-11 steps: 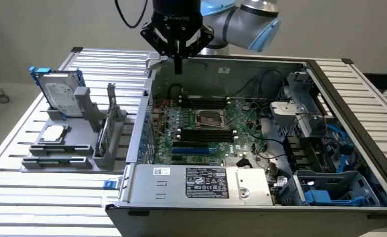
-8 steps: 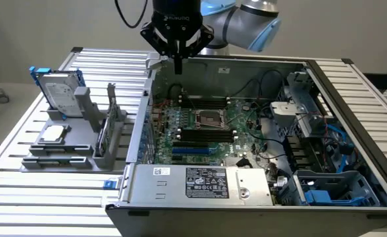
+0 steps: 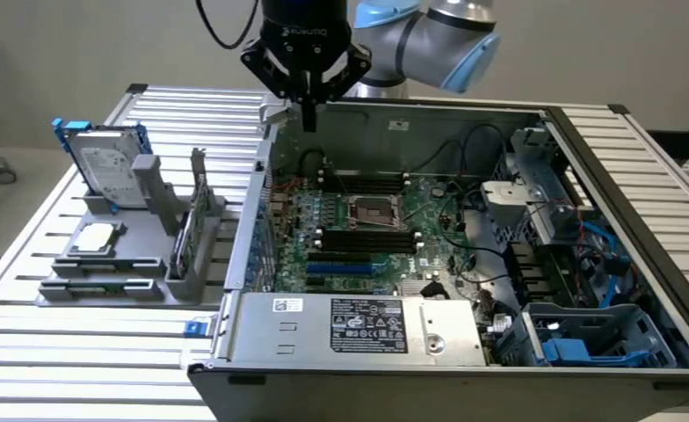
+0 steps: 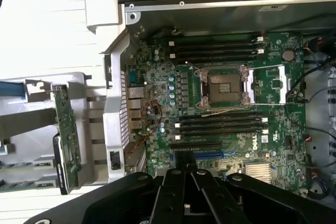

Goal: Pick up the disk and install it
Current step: 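Reach for the disk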

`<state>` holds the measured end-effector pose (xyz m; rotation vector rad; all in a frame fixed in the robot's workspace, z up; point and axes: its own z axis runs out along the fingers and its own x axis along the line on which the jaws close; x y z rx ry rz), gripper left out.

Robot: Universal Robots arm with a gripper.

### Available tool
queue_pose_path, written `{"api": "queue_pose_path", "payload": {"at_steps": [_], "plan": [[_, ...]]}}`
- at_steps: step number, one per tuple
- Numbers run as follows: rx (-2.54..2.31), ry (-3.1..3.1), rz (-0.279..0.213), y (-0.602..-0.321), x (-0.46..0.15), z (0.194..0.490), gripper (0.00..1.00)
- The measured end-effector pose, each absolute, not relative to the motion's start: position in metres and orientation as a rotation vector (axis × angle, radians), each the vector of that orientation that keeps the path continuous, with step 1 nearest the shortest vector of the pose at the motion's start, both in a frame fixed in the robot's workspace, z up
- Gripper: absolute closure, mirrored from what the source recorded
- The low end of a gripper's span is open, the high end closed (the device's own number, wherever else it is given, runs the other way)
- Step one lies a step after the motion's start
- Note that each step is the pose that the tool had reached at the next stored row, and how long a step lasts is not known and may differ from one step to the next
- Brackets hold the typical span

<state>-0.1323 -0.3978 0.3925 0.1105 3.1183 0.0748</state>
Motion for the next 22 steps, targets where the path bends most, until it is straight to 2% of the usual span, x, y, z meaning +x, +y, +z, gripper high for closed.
{"api": "queue_pose_path", "payload": {"at_steps": [22], "plan": [[0.110, 3.120, 0.074, -0.379, -0.232, 0.363, 0.89]]}}
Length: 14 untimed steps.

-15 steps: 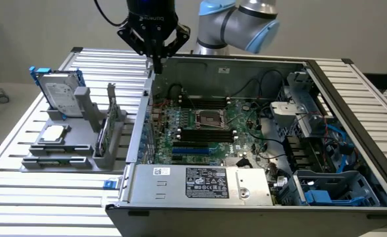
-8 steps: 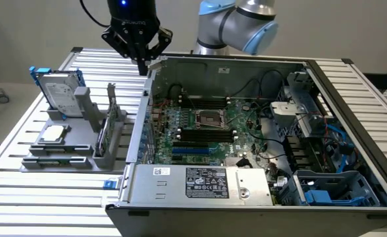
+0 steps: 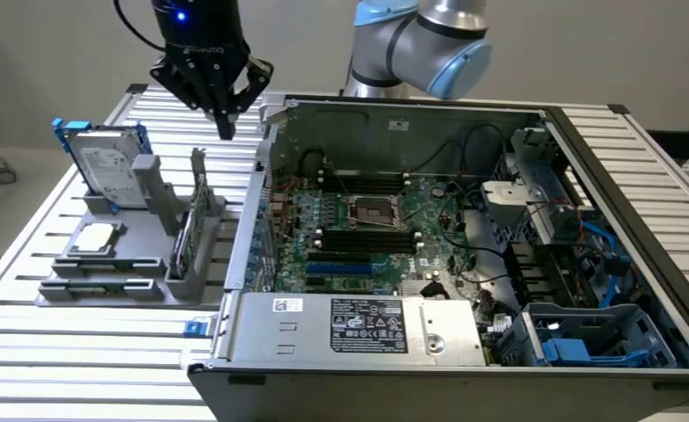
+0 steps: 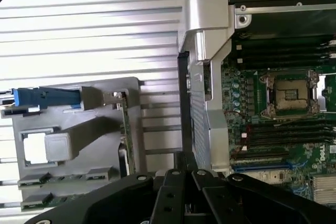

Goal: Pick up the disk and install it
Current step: 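Reach for the disk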

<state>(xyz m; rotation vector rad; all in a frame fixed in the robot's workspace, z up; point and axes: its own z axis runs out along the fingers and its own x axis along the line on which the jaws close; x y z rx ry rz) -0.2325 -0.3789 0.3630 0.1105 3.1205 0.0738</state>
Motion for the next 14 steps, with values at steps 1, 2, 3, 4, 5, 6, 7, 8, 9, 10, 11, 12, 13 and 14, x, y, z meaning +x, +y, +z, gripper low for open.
{"api": "queue_pose_path", "payload": {"at_steps": [1, 2, 3, 4, 5, 6, 7, 8, 9, 10, 11, 12, 13, 14], "plan": [[0.111, 3.120, 0.074, -0.378, -0.237, 0.361, 0.89], [0.111, 3.120, 0.073, -0.377, -0.241, 0.359, 0.89], [0.111, 3.120, 0.073, -0.376, -0.246, 0.358, 0.89], [0.110, 3.120, 0.072, -0.375, -0.251, 0.356, 0.89], [0.111, 3.120, 0.072, -0.374, -0.255, 0.354, 0.89], [0.111, 3.120, 0.072, -0.373, -0.260, 0.353, 0.89], [0.111, 3.120, 0.072, -0.373, -0.264, 0.352, 0.89], [0.110, 3.120, 0.072, -0.372, -0.269, 0.351, 0.89], [0.111, 3.120, 0.072, -0.371, -0.273, 0.351, 0.89], [0.111, 3.120, 0.072, -0.370, -0.278, 0.351, 0.89], [0.111, 3.120, 0.072, -0.370, -0.282, 0.350, 0.89], [0.110, 3.120, 0.072, -0.369, -0.287, 0.350, 0.89], [0.111, 3.120, 0.072, -0.368, -0.291, 0.350, 0.89], [0.111, 3.120, 0.072, -0.368, -0.296, 0.350, 0.89]]}}
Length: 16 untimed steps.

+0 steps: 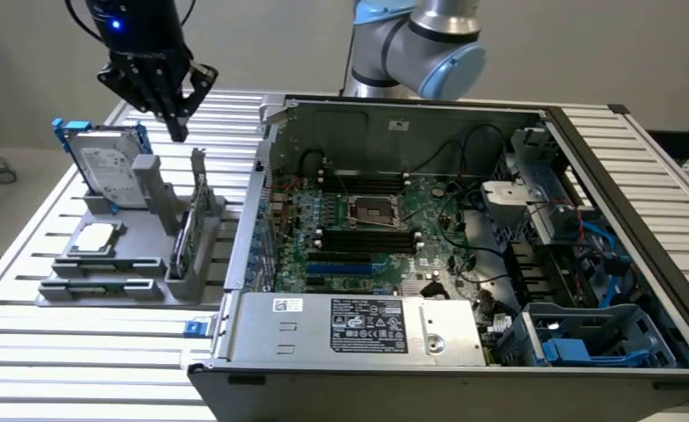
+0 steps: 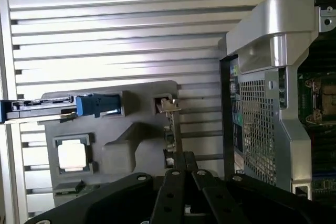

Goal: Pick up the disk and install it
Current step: 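Reach for the disk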

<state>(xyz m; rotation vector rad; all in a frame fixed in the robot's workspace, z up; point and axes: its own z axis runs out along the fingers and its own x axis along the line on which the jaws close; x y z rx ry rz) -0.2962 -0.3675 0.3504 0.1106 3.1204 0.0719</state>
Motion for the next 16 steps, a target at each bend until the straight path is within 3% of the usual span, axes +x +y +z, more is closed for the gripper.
{"api": "queue_pose_path", "payload": {"at_steps": [16], "plan": [[0.111, 3.121, 0.070, -0.340, -0.360, 0.350, 0.89]]}}
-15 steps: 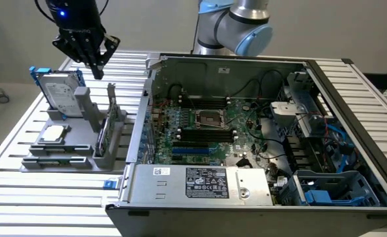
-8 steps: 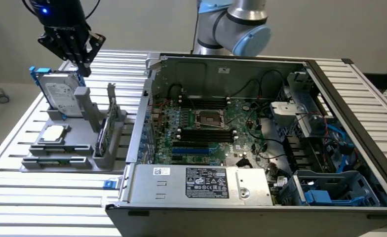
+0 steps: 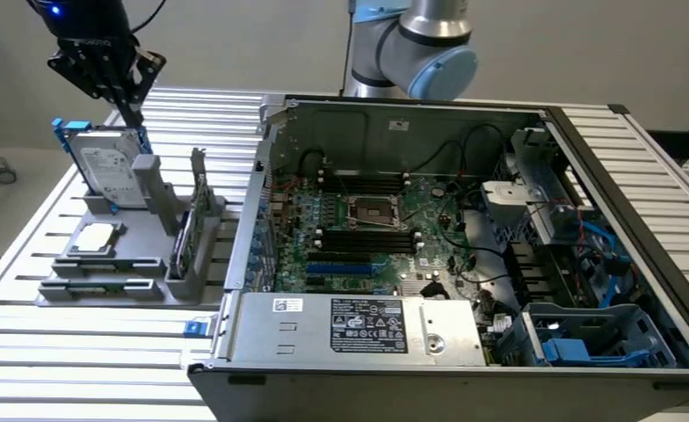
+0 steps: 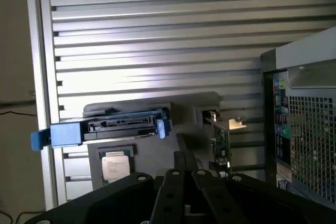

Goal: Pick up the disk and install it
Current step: 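Reach for the disk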

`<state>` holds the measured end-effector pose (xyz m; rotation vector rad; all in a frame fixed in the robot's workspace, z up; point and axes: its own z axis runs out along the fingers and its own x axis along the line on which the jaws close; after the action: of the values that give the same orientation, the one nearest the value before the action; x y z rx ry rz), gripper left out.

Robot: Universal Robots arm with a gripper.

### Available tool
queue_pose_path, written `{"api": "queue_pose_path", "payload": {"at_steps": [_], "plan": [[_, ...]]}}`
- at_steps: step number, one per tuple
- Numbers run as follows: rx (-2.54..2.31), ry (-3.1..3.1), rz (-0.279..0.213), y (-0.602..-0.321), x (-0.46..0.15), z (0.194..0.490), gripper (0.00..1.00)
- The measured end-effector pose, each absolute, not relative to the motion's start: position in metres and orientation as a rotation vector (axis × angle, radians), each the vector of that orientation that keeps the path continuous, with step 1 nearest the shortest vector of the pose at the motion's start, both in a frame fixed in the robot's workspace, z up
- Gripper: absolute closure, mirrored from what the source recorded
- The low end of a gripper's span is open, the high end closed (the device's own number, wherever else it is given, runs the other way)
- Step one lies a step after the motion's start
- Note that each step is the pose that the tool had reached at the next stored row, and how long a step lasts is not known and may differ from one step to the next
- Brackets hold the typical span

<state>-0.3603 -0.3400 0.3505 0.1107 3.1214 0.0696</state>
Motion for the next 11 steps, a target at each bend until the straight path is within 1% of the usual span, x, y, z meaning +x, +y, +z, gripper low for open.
{"api": "queue_pose_path", "payload": {"at_steps": [7, 11], "plan": [[0.110, 3.121, 0.067, -0.321, -0.384, 0.350, 0.89], [0.111, 3.121, 0.065, -0.318, -0.400, 0.351, 0.89]]}}
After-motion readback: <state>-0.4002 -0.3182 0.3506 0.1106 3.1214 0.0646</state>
